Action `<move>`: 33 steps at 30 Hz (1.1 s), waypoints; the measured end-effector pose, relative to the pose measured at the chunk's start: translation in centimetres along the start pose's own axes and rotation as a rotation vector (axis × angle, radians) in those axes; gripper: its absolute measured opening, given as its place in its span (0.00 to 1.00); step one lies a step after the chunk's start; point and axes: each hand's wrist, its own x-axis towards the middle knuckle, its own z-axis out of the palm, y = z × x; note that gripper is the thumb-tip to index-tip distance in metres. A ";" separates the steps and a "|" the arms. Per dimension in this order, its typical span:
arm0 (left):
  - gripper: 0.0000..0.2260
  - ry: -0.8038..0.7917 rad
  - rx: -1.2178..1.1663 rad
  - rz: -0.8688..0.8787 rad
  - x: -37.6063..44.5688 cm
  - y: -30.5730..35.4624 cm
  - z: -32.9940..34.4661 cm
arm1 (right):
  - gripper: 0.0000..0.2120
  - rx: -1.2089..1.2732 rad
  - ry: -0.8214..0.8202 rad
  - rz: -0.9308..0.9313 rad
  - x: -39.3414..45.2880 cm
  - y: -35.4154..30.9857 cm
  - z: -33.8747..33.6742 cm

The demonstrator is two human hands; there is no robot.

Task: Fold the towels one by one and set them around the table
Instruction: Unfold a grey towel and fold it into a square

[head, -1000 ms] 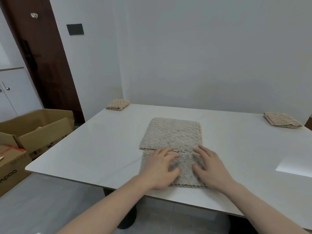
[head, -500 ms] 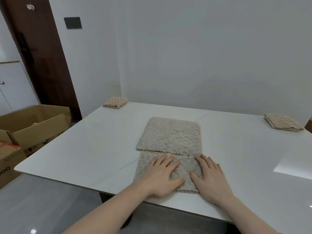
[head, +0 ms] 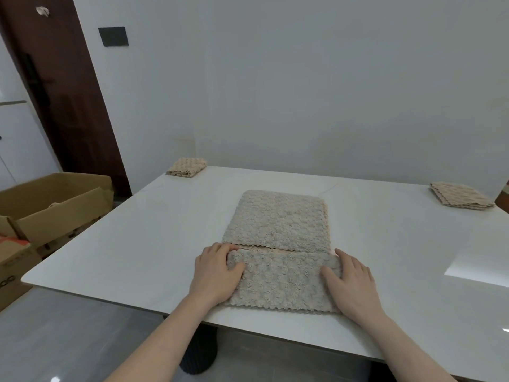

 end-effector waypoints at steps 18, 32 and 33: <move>0.11 0.042 -0.236 -0.080 -0.4 0.0 -0.8 | 0.09 0.335 -0.001 0.183 0.2 1.0 -3.1; 0.16 0.025 -0.297 -0.090 -0.7 0.0 -1.0 | 0.24 0.728 -0.269 0.037 0.5 -9.7 -4.6; 0.15 0.024 -0.305 -0.093 -0.6 -0.1 -1.0 | 0.25 0.722 -0.293 0.028 0.3 -10.4 -4.1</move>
